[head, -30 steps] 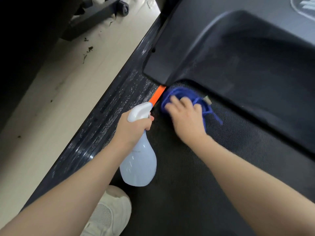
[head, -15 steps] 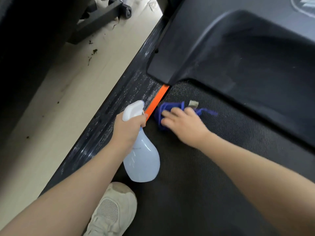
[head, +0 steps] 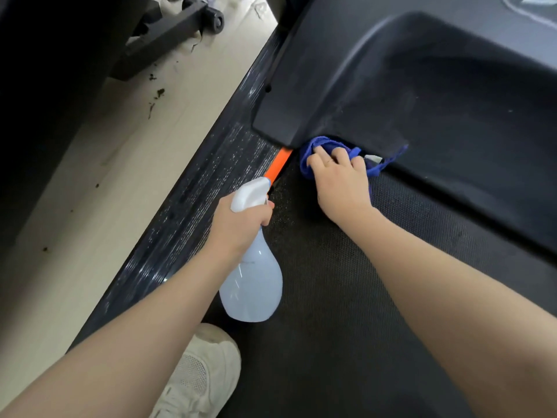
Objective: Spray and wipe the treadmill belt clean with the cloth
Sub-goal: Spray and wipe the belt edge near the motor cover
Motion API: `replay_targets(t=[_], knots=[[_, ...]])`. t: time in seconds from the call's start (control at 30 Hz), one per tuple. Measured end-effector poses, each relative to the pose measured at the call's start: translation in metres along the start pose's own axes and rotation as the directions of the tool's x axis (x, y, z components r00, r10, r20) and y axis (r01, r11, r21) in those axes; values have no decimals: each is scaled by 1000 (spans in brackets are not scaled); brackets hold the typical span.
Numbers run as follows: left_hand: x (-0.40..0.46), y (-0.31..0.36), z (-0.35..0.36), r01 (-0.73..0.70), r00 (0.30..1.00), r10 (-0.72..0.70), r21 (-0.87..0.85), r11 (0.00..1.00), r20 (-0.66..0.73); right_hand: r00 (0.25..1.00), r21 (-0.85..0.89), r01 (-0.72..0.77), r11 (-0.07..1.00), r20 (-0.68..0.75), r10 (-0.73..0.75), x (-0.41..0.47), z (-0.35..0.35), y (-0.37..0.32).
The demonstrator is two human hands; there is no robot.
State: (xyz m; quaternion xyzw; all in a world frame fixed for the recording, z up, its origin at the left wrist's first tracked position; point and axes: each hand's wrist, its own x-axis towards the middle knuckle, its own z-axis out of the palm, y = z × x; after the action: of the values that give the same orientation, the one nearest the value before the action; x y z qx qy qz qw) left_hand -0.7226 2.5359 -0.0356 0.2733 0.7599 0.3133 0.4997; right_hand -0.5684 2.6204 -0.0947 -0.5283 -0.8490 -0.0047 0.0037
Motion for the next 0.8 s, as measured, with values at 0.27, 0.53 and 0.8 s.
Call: replay_targets(t=[0.27, 0.53, 0.8], knots=[[9, 42, 46, 65, 994, -79, 169, 983, 75, 982, 276, -185, 943, 91, 166, -72, -2, 50], [26, 60, 65, 52, 997, -41, 156, 986, -69, 989, 337, -144, 930, 14, 148, -67, -1, 45], [24, 37, 35, -32, 998, 35, 58, 998, -57, 982, 149, 160, 976, -126, -142, 5, 12, 12]])
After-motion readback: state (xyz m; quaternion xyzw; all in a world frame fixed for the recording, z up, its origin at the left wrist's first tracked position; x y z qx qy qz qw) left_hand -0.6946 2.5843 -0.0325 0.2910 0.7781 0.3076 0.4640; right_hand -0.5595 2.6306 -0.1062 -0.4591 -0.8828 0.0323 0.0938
